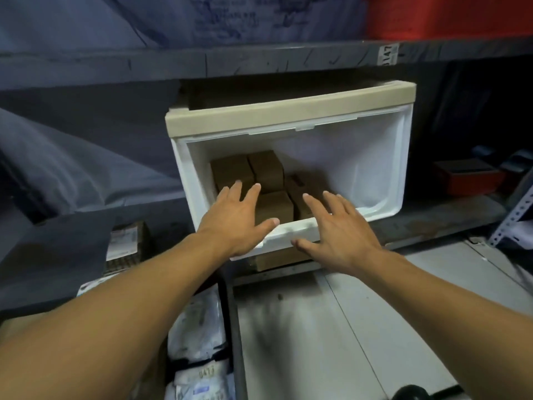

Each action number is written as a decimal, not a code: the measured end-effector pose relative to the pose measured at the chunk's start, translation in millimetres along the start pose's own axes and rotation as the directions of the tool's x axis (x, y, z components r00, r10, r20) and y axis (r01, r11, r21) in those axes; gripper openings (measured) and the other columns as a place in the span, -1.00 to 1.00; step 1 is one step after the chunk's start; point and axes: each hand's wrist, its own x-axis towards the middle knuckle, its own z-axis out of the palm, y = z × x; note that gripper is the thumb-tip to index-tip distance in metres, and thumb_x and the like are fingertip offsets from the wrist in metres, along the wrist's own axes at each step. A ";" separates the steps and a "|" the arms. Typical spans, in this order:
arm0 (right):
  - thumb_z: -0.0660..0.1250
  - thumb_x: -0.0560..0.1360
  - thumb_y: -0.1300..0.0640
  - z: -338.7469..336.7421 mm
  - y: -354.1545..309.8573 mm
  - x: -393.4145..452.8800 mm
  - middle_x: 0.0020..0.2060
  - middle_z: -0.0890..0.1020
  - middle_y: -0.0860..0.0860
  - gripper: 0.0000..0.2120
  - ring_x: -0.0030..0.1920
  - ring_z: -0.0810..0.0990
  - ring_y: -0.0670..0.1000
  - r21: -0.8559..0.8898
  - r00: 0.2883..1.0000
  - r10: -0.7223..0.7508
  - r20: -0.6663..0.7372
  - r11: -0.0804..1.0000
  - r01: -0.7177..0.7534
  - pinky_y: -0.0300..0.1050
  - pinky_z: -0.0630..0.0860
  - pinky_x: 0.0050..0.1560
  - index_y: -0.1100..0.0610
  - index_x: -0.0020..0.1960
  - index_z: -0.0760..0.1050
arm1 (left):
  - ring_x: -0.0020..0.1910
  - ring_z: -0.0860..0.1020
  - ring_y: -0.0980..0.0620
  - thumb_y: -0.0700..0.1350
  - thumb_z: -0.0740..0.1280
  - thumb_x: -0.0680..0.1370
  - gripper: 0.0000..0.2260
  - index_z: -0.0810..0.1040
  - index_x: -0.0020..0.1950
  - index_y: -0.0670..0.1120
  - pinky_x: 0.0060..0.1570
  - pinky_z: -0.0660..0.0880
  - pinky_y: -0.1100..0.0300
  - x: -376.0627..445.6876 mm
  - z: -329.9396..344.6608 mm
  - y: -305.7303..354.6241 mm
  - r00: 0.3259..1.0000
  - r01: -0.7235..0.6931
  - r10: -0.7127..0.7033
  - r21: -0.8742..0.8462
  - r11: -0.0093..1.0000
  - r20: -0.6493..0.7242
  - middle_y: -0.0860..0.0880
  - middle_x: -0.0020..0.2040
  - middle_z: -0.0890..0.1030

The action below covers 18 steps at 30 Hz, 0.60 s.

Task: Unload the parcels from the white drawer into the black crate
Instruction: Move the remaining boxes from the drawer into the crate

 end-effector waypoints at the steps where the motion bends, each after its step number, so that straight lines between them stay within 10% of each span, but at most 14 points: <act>1: 0.22 0.54 -0.38 3.7 3.7 13.2 0.65 0.01 0.08 -0.14 0.64 -0.05 0.17 0.024 1.000 0.001 -0.002 1.000 -0.001 0.21 0.09 0.60 -0.13 0.66 -0.11 | 0.63 0.03 -0.17 0.37 0.17 0.58 -0.24 -0.04 0.66 0.09 0.51 0.21 -0.10 13.3 4.7 -0.6 1.000 0.021 -0.021 -0.005 1.000 -0.006 -0.10 0.67 0.01; 11: 0.32 0.54 -0.29 29.2 28.2 123.6 0.59 0.16 0.07 -0.17 0.57 0.18 0.19 0.338 0.998 0.061 0.023 0.939 -0.066 0.17 0.28 0.47 -0.13 0.65 -0.03 | 0.38 0.45 -0.21 0.24 0.19 0.65 -0.42 0.30 0.56 -0.08 0.19 0.39 0.09 125.0 33.6 -9.5 0.956 0.295 -0.289 -0.216 0.931 0.058 -0.18 0.45 0.45; 18: 0.34 0.58 -0.11 48.8 35.9 207.7 0.55 0.29 0.04 -0.27 0.51 0.32 0.14 0.556 0.996 0.050 0.074 0.827 -0.083 0.00 0.35 0.43 -0.04 0.64 0.09 | 0.34 0.48 -0.23 0.09 0.23 0.68 -0.56 0.42 0.49 -0.09 0.24 0.41 0.06 176.3 48.8 -4.3 0.952 0.201 -0.275 -0.397 0.896 -0.139 -0.20 0.39 0.51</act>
